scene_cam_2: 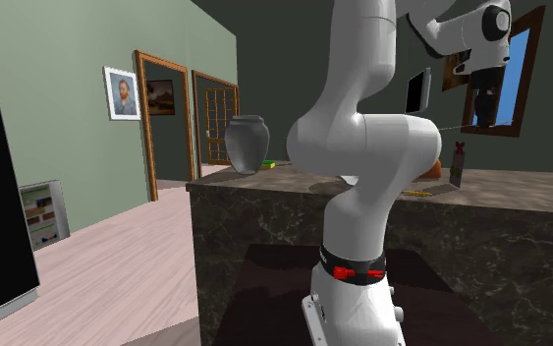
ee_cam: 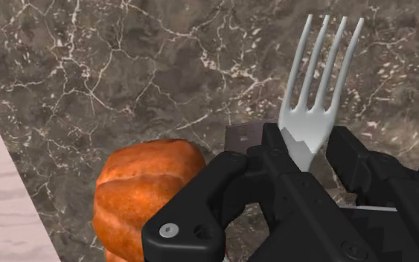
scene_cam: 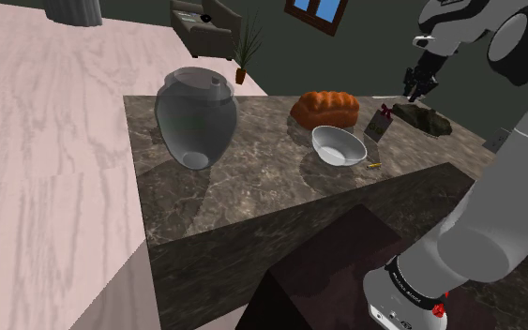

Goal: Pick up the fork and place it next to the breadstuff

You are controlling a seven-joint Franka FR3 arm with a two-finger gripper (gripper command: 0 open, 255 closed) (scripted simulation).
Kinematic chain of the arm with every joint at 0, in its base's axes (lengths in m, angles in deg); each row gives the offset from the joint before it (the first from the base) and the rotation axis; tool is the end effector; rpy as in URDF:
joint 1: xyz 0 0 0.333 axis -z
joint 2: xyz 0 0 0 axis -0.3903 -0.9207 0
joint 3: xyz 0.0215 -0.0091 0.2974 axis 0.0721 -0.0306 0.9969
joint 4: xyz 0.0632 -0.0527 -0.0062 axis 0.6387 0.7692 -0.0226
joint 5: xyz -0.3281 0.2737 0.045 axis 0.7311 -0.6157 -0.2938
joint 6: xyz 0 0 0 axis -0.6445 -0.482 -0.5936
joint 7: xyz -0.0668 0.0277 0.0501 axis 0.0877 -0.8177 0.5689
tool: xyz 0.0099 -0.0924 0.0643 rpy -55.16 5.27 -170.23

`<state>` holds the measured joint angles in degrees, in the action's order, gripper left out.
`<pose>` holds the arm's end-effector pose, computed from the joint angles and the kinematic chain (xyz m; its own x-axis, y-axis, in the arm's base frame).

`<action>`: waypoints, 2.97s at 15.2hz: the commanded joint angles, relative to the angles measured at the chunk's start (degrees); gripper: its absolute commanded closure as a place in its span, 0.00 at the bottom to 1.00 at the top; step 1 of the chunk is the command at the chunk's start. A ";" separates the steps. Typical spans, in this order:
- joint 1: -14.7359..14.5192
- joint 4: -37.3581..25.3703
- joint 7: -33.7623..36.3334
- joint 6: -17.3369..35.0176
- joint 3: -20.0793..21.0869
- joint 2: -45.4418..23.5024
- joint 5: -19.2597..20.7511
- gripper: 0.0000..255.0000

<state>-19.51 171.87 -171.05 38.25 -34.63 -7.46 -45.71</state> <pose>0.4050 -0.5010 0.4973 0.4154 0.9066 -0.0751 0.9093 -0.4160 0.0079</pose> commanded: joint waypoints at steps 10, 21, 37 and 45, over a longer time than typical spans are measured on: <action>4.67 -0.65 -5.05 3.84 0.87 -6.61 -5.58 1.00; 4.97 5.55 -6.17 11.45 2.00 -8.75 -7.67 1.00; 7.31 11.57 -9.22 21.79 5.45 -14.61 -13.18 1.00; 7.30 11.56 -9.23 21.79 5.43 -14.62 -13.19 1.00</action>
<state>-12.35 183.22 -180.30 60.20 -29.20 -21.76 -58.94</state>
